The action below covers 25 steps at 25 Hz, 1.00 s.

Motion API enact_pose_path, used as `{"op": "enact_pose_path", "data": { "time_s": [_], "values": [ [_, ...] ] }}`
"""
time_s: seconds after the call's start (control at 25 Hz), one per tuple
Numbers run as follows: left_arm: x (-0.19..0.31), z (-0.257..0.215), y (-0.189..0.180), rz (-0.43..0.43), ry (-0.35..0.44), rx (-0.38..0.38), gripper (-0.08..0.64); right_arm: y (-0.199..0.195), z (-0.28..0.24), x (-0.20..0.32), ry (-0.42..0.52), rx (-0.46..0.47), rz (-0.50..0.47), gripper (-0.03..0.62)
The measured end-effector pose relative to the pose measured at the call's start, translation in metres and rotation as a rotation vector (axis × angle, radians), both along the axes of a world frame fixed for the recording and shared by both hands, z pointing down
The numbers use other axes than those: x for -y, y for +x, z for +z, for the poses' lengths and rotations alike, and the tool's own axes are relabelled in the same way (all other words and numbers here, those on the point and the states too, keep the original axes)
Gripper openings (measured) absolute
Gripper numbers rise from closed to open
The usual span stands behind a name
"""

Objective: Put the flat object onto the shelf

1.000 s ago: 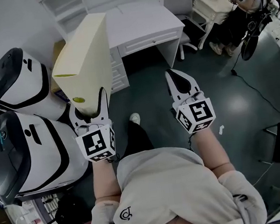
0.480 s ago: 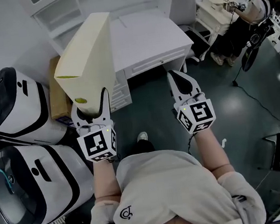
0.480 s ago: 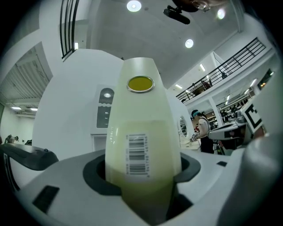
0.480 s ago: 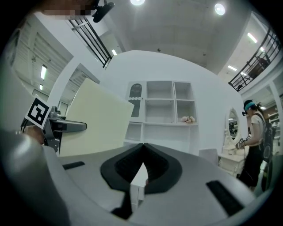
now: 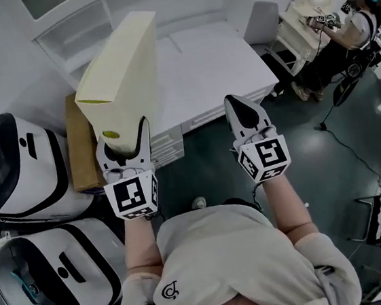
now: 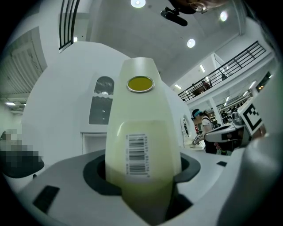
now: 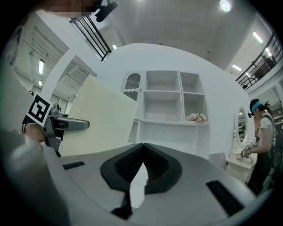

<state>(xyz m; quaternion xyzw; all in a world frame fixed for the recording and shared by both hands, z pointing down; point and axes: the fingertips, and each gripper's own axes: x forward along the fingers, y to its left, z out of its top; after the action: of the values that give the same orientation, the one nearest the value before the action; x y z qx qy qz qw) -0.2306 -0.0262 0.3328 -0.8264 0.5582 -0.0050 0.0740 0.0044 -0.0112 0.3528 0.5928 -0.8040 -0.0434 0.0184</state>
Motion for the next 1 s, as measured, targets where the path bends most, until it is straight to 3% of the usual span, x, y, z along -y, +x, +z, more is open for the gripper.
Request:
{"op": "enact_pose_path", "data": {
  "time_s": [0.16, 0.32, 0.72, 1.0],
  "values": [
    [0.036, 0.002, 0.008, -0.022, 0.002, 0.016, 0.301, 0.004, 0.005, 0.042, -0.001, -0.018, -0.028, 0.008],
    [0.07, -0.007, 0.029, -0.059, 0.04, 0.084, 0.301, 0.02, 0.004, 0.088, 0.01, -0.004, -0.075, 0.008],
    [0.135, -0.051, 0.086, -0.247, 0.115, 0.406, 0.301, 0.046, -0.013, 0.194, 0.042, 0.011, -0.264, 0.008],
    [0.174, -0.09, 0.112, -0.348, 0.16, 0.633, 0.304, 0.062, -0.023, 0.226, 0.058, 0.015, -0.307, 0.008]
  ]
}}
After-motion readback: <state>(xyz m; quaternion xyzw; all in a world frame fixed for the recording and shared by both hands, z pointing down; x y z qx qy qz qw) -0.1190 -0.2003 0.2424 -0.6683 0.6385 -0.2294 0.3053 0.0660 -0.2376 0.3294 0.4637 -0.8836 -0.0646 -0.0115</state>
